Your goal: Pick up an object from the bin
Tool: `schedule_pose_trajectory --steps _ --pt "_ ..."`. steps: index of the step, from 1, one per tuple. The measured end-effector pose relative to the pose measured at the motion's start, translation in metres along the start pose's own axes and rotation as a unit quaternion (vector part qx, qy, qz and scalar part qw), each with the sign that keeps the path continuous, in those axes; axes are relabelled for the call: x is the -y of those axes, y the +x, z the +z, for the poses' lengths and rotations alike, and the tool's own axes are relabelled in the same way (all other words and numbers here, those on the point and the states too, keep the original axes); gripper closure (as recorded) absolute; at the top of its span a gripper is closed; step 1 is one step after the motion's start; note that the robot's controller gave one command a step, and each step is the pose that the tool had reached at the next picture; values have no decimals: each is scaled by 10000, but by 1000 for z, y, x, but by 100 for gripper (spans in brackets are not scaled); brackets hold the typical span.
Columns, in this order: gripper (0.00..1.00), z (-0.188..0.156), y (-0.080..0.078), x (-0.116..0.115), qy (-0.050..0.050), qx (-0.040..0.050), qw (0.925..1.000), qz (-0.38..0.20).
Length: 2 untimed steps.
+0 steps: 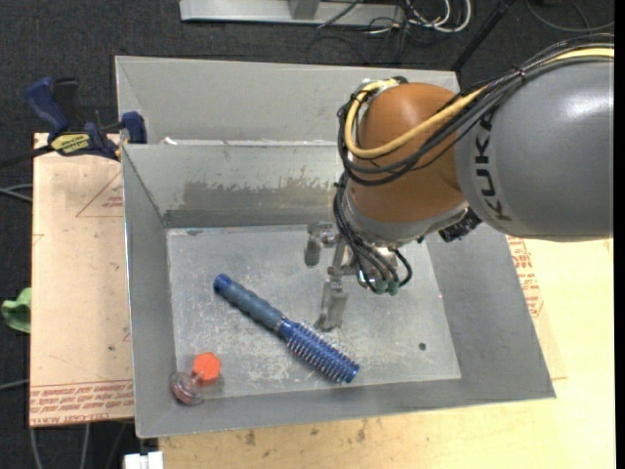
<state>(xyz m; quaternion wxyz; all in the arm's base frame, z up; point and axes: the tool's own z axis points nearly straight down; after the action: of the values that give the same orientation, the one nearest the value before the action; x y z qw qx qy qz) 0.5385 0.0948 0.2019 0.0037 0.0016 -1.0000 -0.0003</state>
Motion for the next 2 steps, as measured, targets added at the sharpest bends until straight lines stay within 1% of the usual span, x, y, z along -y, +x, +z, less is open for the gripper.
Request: schedule_pose_trajectory --steps 1,2 --pt "0 133 56 -9 -14 58 9940 1092" --pt "100 131 56 -9 -10 40 9939 1099"
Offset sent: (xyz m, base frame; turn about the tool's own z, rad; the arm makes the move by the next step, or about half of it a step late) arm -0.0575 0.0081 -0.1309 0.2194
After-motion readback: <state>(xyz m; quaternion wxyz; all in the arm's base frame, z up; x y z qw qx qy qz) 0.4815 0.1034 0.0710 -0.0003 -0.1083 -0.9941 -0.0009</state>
